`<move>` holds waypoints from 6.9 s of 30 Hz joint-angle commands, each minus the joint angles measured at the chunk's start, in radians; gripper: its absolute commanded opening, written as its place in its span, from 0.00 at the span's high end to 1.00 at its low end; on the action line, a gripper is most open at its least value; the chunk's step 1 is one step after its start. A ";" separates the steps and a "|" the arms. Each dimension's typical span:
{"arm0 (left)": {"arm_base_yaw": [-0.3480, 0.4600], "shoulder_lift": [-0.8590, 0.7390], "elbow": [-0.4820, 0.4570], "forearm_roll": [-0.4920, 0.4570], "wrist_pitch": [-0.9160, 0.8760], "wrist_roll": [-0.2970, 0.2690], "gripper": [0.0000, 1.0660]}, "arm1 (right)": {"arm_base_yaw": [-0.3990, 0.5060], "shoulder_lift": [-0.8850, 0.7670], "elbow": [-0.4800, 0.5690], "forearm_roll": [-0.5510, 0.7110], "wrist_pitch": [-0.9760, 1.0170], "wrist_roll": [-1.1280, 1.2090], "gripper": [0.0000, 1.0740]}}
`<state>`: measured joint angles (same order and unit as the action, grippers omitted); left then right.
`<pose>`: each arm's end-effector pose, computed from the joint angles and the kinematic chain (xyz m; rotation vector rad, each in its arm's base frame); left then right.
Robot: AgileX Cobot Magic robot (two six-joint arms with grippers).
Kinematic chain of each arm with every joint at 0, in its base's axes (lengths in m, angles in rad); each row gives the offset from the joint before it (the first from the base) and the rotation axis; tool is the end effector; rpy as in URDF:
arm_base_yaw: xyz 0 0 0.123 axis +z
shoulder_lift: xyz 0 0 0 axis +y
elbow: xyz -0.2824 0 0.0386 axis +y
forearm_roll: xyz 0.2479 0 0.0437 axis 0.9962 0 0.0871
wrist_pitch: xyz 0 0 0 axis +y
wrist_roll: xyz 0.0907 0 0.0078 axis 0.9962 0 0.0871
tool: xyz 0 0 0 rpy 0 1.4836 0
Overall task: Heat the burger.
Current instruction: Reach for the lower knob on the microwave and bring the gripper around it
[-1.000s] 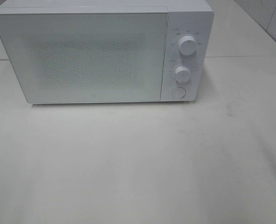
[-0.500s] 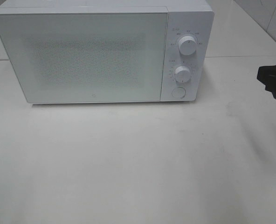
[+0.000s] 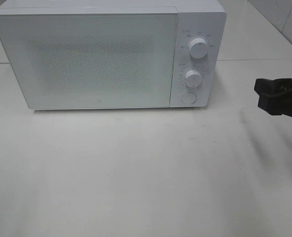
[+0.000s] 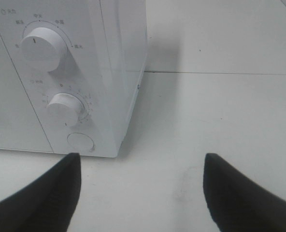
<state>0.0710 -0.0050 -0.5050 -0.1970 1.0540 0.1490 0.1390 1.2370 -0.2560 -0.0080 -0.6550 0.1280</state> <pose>-0.0057 -0.0159 0.2803 0.0879 2.0115 -0.0951 0.2045 0.0291 0.1991 -0.0192 1.8136 0.1896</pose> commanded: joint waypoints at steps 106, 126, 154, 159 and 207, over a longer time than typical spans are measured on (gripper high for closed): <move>0.002 -0.021 0.004 -0.007 -0.013 -0.001 0.06 | 0.527 0.700 -0.407 0.772 -0.595 -0.378 0.31; 0.002 -0.021 0.004 -0.007 -0.013 -0.001 0.06 | 0.471 0.832 -0.547 0.712 -0.541 -0.327 0.29; 0.002 -0.021 0.004 -0.007 -0.013 -0.001 0.06 | 0.461 0.842 -0.557 0.696 -0.589 -0.327 0.93; 0.002 -0.021 0.004 -0.007 -0.013 -0.001 0.06 | 0.461 0.839 -0.557 0.691 -0.613 -0.328 0.93; 0.002 -0.021 0.004 -0.007 -0.013 -0.001 0.06 | 0.458 0.819 -0.557 0.456 -0.701 1.448 1.00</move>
<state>0.0710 -0.0050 -0.5050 -0.1970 1.0540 0.1490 0.5940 2.0810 -0.7680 0.5850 -1.1940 1.4950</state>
